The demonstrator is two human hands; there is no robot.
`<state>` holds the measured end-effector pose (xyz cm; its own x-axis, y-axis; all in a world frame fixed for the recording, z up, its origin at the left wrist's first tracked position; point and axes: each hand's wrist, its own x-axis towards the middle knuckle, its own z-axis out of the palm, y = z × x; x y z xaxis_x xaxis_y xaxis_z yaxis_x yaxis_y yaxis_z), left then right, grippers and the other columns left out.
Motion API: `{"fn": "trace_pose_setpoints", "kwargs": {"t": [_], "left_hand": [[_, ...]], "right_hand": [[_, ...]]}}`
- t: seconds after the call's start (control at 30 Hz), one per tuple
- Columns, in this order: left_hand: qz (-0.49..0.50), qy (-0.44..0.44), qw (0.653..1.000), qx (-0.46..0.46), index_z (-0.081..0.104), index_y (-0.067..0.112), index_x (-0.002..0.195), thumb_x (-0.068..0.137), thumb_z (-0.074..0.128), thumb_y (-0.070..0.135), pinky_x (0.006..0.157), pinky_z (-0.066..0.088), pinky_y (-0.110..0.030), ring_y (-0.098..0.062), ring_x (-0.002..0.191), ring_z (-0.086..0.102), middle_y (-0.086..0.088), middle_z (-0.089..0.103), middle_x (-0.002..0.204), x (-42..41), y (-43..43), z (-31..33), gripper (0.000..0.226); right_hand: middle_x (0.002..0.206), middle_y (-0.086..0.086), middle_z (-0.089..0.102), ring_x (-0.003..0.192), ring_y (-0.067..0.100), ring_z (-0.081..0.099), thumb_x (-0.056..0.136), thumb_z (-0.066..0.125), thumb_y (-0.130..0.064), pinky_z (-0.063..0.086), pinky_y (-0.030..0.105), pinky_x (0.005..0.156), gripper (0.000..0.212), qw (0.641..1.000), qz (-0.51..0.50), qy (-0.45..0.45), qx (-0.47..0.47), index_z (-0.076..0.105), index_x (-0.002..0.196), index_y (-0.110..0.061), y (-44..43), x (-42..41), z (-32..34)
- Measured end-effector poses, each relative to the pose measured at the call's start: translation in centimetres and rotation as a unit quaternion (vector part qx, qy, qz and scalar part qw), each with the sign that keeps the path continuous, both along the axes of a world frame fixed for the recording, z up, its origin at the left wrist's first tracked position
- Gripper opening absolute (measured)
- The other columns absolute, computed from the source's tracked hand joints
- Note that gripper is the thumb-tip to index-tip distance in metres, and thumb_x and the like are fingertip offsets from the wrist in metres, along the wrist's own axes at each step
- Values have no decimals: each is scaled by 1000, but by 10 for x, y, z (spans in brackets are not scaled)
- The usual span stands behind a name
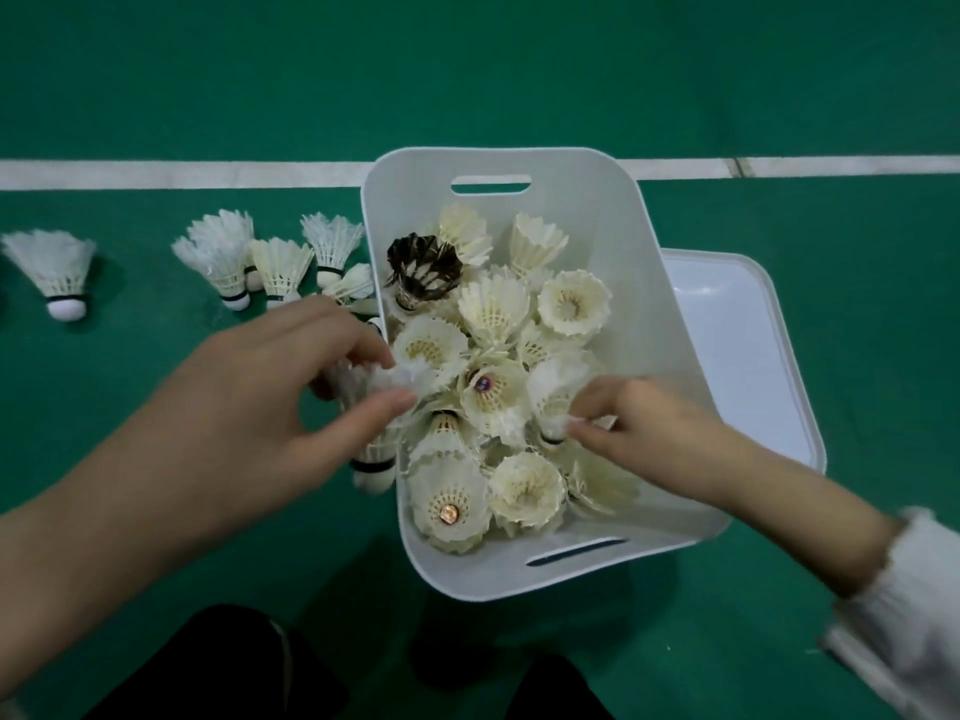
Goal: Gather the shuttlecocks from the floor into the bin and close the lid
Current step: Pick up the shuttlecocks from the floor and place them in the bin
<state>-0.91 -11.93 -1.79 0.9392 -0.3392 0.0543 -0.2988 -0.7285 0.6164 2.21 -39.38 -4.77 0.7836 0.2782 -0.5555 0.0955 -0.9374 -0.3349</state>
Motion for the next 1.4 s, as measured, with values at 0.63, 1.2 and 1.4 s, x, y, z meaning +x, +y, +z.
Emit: {"fn": "trace_pose_setpoints", "kwargs": {"t": [0.63,1.2,1.4], "left_hand": [[-70,-98,993,-21,64,18,85,86,55,32,74,40,-19,-6,80,50,11,56,85,15,-6,9,17],[9,-14,996,85,50,48,86,85,31,65,64,52,-36,-12,72,62,22,57,78,24,45,-21,26],[-4,38,993,111,46,46,86,83,30,65,62,52,-35,-9,70,62,25,52,78,16,55,-51,25]], "right_hand": [[111,-18,57,84,6,59,82,66,-23,47,14,73,30,951,-12,-151,269,59,109,-31,48,4,73],[84,-1,60,84,20,57,87,56,-19,37,28,67,7,991,-21,-110,-79,61,89,-14,-13,5,29],[76,4,59,74,24,52,85,54,-14,33,28,62,9,986,-43,-106,-118,54,76,-12,-12,8,22]]}}
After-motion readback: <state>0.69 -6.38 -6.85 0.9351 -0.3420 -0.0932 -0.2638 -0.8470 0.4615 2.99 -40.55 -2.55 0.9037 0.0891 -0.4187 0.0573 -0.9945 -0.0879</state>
